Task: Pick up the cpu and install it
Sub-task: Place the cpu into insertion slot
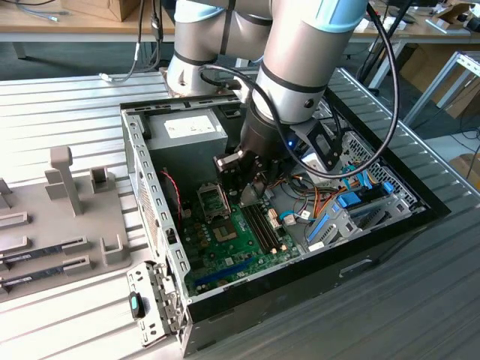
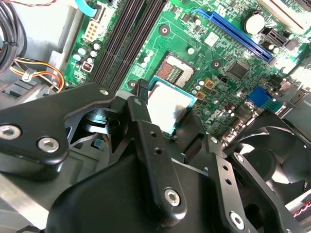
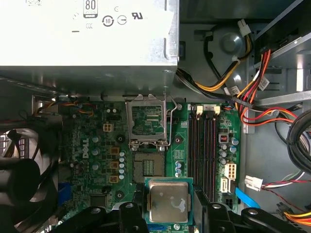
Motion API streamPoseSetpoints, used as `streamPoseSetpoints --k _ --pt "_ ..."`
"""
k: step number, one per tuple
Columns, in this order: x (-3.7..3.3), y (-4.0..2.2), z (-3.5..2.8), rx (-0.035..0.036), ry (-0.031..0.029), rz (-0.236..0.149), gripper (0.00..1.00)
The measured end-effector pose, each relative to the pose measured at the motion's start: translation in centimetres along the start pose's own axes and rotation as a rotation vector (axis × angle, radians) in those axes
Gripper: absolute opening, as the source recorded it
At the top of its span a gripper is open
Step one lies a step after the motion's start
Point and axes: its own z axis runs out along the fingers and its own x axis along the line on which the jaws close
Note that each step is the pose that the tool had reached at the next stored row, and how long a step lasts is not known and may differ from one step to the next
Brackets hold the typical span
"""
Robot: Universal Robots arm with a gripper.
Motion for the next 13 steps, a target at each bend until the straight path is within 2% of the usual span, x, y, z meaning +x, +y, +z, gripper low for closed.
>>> streamPoseSetpoints --k 3,8,11,13 --pt "0.42 0.01 0.25 -0.0003 -0.0001 0.0 0.47" --pt "0.54 -0.07 0.82 -0.0001 -0.0001 0.0 0.47" --pt "0.53 -0.06 1.64 -0.0001 0.0 0.0 0.47" --pt "0.55 -0.05 1.97 0.0006 0.0 0.0 0.47"
